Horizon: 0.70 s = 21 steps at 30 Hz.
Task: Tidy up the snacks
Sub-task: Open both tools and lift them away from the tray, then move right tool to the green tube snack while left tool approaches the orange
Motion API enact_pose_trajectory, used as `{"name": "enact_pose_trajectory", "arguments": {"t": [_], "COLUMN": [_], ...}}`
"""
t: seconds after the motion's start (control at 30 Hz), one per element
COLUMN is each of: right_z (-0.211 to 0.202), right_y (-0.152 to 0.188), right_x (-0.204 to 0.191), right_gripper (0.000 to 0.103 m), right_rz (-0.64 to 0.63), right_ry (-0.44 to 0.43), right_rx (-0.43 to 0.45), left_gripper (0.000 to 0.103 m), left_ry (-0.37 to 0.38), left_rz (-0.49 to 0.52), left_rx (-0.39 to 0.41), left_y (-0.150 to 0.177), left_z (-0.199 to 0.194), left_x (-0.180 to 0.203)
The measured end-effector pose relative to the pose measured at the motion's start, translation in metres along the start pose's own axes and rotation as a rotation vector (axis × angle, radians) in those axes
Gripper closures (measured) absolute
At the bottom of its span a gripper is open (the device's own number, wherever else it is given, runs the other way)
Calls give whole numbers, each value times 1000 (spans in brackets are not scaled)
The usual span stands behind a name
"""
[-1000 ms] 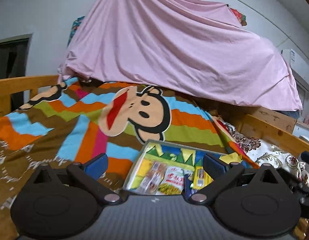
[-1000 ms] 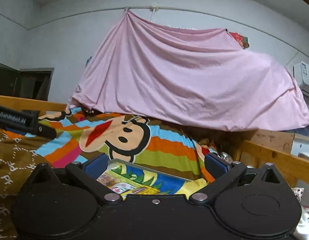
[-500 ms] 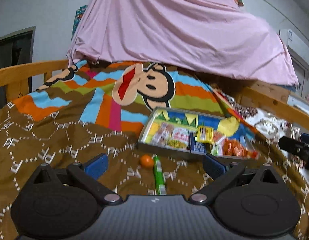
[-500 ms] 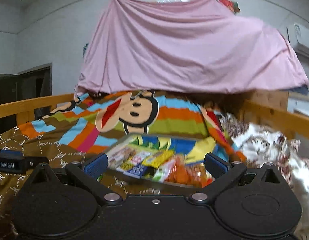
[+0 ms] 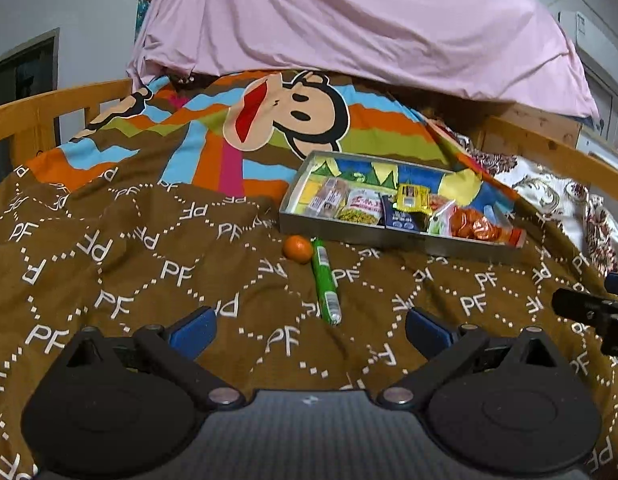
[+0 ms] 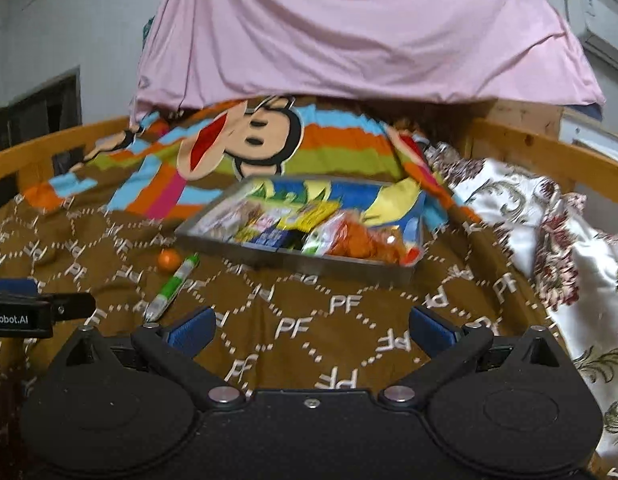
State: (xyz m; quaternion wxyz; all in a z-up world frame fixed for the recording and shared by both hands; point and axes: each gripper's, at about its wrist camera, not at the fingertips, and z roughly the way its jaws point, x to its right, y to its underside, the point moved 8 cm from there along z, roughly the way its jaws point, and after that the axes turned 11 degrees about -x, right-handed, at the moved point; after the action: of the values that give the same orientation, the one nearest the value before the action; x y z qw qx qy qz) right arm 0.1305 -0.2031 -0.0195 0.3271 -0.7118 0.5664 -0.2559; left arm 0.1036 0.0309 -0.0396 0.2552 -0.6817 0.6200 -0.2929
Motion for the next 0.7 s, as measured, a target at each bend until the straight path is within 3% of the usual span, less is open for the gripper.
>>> {"name": "enact_pose_trajectory", "arguments": {"t": [0.7], "right_z": [16], "right_y": [5], "right_x": [-23], "right_gripper": [1], "right_rz": [-59], "right_ry": [-37], "right_rx": [-41], "left_gripper": [1], "left_ry": [-52], "left_rz": [2], "left_rx": [-49], "left_y": [-3], "left_z": [10], "left_x": [-16]}}
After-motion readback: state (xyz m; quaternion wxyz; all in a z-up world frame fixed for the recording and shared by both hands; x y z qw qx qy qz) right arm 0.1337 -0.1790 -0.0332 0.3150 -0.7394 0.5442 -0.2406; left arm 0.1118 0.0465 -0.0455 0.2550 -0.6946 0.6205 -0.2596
